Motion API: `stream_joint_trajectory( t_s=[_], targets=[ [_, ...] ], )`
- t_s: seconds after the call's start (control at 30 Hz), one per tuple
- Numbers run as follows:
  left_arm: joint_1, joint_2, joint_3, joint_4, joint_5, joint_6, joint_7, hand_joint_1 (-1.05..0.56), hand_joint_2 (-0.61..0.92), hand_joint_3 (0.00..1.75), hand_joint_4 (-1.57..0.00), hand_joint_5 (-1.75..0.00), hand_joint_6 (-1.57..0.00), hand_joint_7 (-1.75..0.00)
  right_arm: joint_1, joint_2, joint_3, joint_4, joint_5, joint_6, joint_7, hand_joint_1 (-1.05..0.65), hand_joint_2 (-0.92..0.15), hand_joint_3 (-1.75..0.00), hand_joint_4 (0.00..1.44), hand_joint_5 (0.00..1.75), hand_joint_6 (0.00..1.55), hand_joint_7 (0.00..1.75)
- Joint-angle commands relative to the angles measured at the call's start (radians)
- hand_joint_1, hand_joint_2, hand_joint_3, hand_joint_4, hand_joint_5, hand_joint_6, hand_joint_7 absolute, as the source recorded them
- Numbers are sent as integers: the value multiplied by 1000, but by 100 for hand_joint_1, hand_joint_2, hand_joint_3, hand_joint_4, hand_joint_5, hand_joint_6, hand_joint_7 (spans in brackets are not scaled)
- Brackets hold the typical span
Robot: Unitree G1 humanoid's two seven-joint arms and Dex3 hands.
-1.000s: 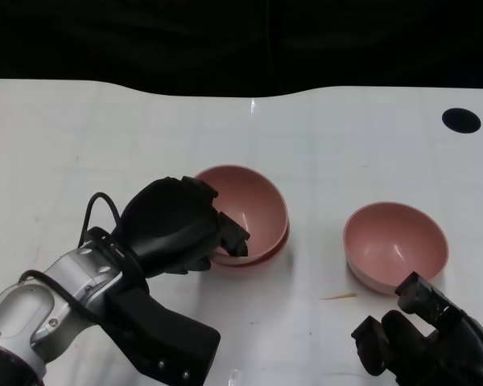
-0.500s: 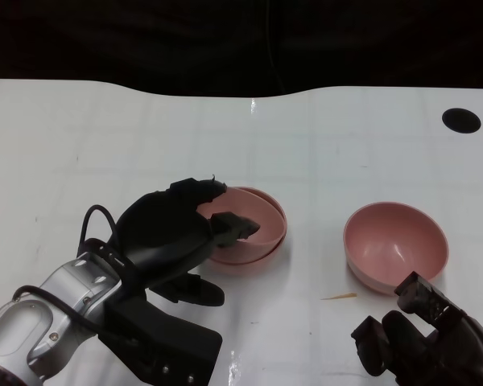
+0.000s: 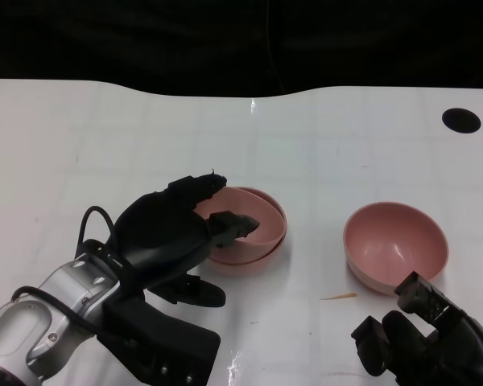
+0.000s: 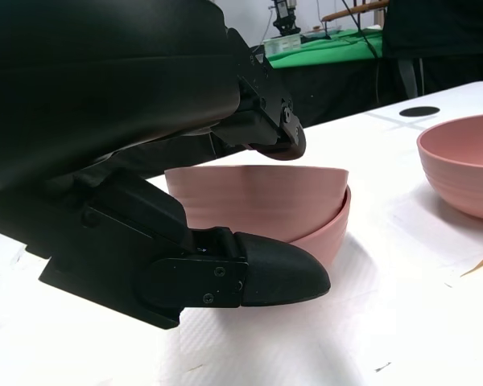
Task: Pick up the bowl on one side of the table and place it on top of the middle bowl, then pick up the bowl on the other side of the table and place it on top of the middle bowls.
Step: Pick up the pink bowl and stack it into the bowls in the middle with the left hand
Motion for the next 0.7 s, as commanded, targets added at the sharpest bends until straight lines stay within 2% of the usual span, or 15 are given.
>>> stream_joint_trajectory(
  t_s=[0.03,0.27,0.43,0.7],
  targets=[
    [10,13,1,10,-4,2,14,-93,92,51,-11,-1,-45,-1,6,-17,-11,-3,11,0,12,-5,-52,-113,79,175,78,144],
    [16,3,-5,36,-5,5,23,-91,92,49,-8,0,-42,0,7,-19,-13,-10,16,13,2,-5,-53,-113,80,175,78,145],
    [15,-11,-11,113,-8,-13,89,-90,92,48,-1,0,-35,0,6,-16,-16,-9,19,19,2,-5,-52,-114,81,175,78,146],
    [-4,-25,-32,205,-1,-51,179,-89,92,50,0,0,-29,0,6,-21,-18,-8,12,15,0,-5,-50,-114,81,175,78,144]
  ],
)
